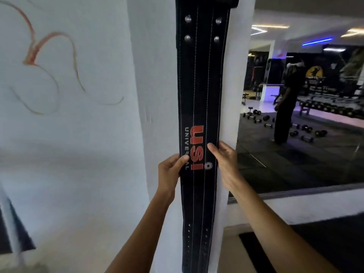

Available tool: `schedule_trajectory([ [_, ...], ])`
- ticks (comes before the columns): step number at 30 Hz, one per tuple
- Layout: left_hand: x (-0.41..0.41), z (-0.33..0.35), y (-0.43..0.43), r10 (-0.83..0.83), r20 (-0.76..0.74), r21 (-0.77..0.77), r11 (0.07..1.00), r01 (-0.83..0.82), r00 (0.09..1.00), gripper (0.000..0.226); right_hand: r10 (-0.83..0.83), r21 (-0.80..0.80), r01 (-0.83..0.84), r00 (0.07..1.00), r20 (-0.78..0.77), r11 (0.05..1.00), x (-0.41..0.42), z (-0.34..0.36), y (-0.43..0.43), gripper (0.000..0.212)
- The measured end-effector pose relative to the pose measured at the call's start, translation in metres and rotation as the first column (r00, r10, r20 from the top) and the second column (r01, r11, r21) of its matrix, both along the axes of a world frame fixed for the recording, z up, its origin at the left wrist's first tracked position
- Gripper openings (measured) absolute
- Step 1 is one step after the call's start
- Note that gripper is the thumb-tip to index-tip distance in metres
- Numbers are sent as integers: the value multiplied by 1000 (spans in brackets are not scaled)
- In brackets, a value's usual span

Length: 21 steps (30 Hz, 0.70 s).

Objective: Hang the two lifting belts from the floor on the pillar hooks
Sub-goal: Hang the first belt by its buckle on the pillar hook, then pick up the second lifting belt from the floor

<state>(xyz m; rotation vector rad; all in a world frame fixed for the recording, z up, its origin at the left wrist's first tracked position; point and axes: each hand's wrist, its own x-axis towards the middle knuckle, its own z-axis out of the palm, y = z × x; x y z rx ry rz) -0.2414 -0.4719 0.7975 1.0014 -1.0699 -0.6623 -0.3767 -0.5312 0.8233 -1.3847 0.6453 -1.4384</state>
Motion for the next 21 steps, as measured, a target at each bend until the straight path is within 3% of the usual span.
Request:
schedule_trajectory([
  [6, -6, -6, 19, 21, -45, 94, 995, -17, 999, 15, -71, 84, 74, 997, -38, 994, 2, -12, 20, 8],
  [10, -4, -63, 64, 105, -42, 280, 956, -89, 994, 34, -187, 353, 215, 976, -112, 910, -8, -84, 45, 51],
  [14, 2, -163, 158, 169, -128, 542, 837, -74, 977, 32, 6, 628, 120, 981, -195, 769, -15, -192, 109, 55],
  [17, 13, -224, 232, 255, -165, 716, 695, -62, 953, 27, 60, 679, 168, 952, -299, 715, 3, -245, 172, 52],
  [21, 43, -273, 325, 372, -157, 827, 556, -85, 915, 14, 432, 789, -13, 842, -323, 615, 56, -285, 254, 52],
])
